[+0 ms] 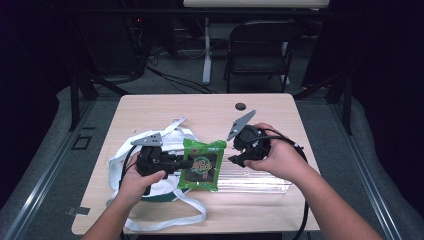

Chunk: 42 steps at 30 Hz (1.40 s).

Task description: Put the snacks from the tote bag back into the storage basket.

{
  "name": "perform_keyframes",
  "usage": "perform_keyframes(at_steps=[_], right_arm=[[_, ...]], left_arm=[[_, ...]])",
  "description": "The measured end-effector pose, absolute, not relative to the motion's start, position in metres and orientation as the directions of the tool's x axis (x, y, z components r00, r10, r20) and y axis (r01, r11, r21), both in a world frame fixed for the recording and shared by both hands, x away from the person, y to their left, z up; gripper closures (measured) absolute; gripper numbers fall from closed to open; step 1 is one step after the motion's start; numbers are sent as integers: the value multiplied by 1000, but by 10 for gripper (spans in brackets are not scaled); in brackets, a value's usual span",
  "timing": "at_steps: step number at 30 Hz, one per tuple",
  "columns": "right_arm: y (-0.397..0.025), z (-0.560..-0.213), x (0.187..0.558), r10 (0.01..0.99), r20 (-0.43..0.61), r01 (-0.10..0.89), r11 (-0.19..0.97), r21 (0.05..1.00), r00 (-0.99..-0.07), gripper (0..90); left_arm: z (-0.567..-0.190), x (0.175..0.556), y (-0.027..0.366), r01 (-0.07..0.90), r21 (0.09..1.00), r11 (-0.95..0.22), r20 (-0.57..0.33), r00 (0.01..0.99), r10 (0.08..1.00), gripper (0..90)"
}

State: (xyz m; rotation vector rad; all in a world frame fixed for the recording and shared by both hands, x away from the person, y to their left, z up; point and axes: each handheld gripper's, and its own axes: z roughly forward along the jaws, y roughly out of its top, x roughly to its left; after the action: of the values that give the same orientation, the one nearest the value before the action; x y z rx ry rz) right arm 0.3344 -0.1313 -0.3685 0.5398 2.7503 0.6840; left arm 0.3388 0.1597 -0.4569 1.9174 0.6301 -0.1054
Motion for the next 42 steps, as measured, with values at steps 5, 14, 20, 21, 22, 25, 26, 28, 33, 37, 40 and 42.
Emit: perform_keyframes(at_steps=[5,14,20,21,22,25,26,28,33,37,40,42], right_arm=[[-125,-362,335,392,-150,276,827,490,-908,565],[-114,-348,338,359,-162,249,849,466,-919,542],[-105,-342,338,345,-182,230,857,462,-921,513],[-104,-340,338,338,-183,226,862,454,-923,512],[-103,-340,338,338,-178,226,859,459,-924,511],[-99,-339,339,332,-172,222,859,460,-928,506],[-98,-338,339,327,-173,220,865,452,-929,504],[-96,-338,340,319,-176,215,871,442,-931,502],[-91,-338,342,304,-164,207,875,438,-938,502],[-89,-338,344,299,-157,207,878,431,-941,502],[-87,-338,345,290,-146,205,881,426,-946,502],[-86,-339,346,284,-139,203,884,420,-949,502]], left_arm=[[-457,338,159,474,829,-297,-355,856,377,730],[-458,338,157,470,828,-305,-351,860,370,730],[-459,337,155,468,829,-306,-352,862,366,730],[-459,338,155,464,830,-309,-348,864,363,730],[-459,338,155,463,831,-309,-347,865,363,730],[-459,337,154,465,831,-306,-350,864,361,730],[-459,337,154,464,831,-307,-350,865,361,730],[-459,337,154,463,831,-309,-348,866,360,730],[-459,337,154,457,833,-312,-343,869,356,730],[-458,336,153,451,834,-319,-339,874,349,730],[-458,335,151,449,836,-315,-339,875,347,730],[-458,335,151,446,837,-317,-336,877,344,730]])
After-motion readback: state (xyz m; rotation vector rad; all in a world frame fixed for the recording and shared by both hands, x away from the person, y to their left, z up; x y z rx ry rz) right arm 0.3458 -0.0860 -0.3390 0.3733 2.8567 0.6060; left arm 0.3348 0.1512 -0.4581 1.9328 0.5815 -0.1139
